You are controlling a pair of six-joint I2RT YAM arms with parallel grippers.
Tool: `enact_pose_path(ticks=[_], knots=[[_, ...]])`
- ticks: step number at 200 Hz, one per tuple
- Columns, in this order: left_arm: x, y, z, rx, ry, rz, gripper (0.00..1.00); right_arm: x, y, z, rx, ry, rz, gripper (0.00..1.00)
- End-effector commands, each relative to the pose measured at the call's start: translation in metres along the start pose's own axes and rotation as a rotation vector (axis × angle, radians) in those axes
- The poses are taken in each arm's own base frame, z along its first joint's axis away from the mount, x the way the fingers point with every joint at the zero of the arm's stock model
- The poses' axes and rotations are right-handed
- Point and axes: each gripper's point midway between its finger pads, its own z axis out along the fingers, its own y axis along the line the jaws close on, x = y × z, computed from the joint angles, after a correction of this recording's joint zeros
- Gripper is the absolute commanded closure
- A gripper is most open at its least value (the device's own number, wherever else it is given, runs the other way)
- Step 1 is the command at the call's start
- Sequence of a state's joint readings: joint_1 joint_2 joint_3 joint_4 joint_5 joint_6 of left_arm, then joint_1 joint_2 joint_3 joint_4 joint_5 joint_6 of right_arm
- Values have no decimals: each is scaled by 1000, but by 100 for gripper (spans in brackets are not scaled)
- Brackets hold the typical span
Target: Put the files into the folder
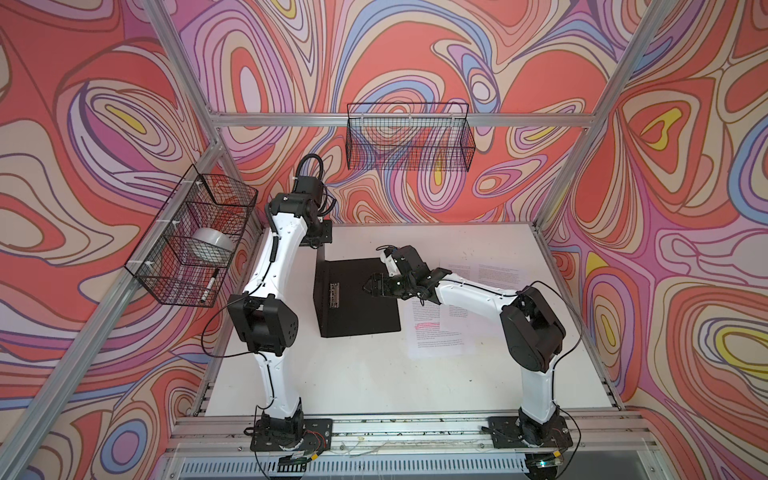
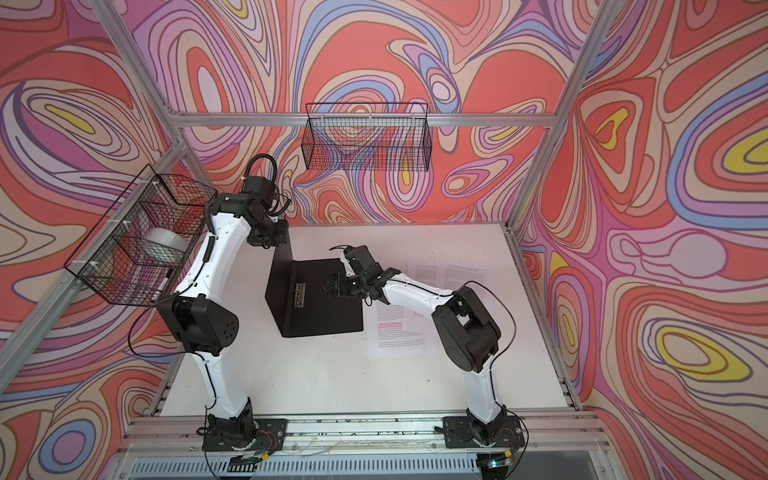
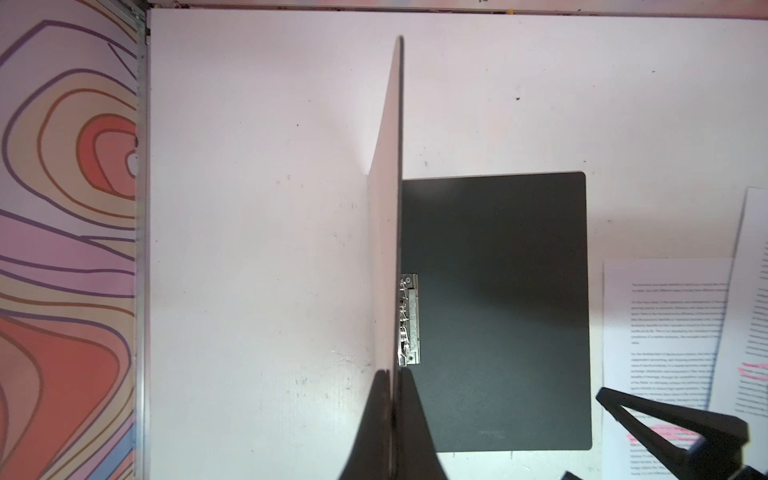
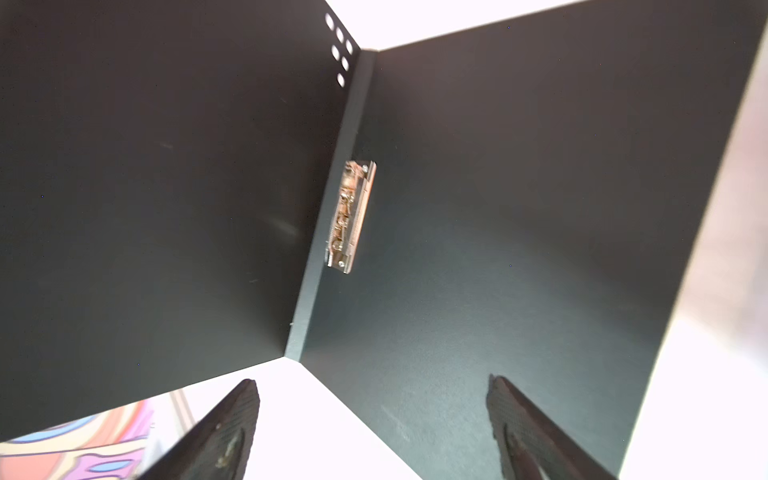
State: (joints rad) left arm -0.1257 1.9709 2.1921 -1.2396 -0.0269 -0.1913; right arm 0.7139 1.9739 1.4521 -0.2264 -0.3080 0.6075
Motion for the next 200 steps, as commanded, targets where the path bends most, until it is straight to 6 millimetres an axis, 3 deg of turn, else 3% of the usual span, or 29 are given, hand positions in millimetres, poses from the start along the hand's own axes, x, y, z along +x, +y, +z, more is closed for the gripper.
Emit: enact_pose_path(ticks=[1,71,120,179,200], knots=[[16,-3,-23,66,28,-51,100,11,-14,-13,76,30,-28,11],[40,7,-16,95,96,-90,100,33,-29,-17,125,99,-21,15],[56,16,-5,67,107,-29,100,39,-27,-16,106,129,-19,19],[70,18,1,61,133,38,65,45,-29,-3,98,163,-13,21],[78,18,8,66,166,48,63,48,-29,4,87,174,-9,22]])
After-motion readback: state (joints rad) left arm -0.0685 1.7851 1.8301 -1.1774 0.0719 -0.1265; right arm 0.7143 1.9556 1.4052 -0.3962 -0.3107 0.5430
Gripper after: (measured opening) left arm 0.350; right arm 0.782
